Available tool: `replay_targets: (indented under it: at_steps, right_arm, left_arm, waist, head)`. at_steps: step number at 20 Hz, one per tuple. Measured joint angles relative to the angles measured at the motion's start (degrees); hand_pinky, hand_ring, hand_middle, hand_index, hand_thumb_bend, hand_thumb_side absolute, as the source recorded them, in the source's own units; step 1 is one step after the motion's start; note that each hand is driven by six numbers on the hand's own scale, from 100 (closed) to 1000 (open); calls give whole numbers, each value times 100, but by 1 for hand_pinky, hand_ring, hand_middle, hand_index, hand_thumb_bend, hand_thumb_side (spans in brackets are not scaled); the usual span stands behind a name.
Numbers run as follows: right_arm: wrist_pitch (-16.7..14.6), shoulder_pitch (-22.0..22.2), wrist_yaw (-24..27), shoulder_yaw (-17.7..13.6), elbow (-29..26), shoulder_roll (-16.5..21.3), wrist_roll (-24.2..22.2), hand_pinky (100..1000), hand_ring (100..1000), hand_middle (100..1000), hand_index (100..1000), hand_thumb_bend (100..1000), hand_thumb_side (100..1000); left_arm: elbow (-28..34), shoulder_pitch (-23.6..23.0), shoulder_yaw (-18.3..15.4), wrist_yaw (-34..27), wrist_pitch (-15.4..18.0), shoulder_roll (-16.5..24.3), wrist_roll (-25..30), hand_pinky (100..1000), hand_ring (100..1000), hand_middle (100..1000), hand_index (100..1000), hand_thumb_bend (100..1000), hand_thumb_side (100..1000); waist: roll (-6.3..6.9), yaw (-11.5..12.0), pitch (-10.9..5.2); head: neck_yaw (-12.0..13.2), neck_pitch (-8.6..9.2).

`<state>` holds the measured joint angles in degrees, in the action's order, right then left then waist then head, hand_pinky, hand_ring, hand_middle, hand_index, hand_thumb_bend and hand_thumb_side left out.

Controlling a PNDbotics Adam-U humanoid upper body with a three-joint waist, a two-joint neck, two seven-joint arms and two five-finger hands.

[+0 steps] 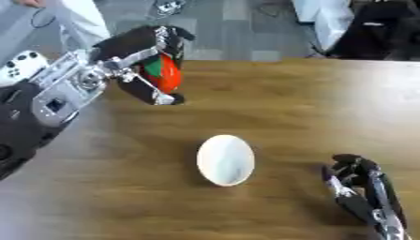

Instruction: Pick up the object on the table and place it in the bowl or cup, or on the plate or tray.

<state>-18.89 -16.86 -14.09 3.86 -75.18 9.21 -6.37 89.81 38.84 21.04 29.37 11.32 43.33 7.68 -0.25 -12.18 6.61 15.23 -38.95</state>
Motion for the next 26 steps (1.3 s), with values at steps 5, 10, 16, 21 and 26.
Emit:
replay_targets:
  at_steps: [5,10,16,21,26]
  right_arm:
    - [3,79,182,104,-3,42,-140,143,417,513,691,480,414]
    - [6,99,298,175,-6,44,-243,142,423,518,696,479,412]
    - [108,100,204,108,-25,45,-15,152,443,539,707,476,410]
    - [200,89,13,-42,-82,44,341,156,446,543,710,475,416]
    - [269,39,-31,-175,-118,43,547,155,444,542,708,474,415]
  left_arm:
    - [-136,50,72,70,67,-217,21,619,879,381,383,530,100]
    - [-229,61,160,142,174,-419,61,618,874,386,382,531,100]
    - [-327,61,236,267,275,-589,66,621,880,386,383,526,100]
    - [-412,61,330,419,382,-701,105,622,879,389,383,523,100]
    - [-462,65,419,490,490,-762,157,620,876,392,383,520,100]
  waist:
    - [-32,-46,1]
    - [-36,-82,6]
    - [-35,-111,7]
    - [-33,-154,6]
    - [-31,-200,5]
  head:
    - [101,-1]
    - [138,-10]
    - [114,-168]
    - [89,-307]
    - [54,-422]
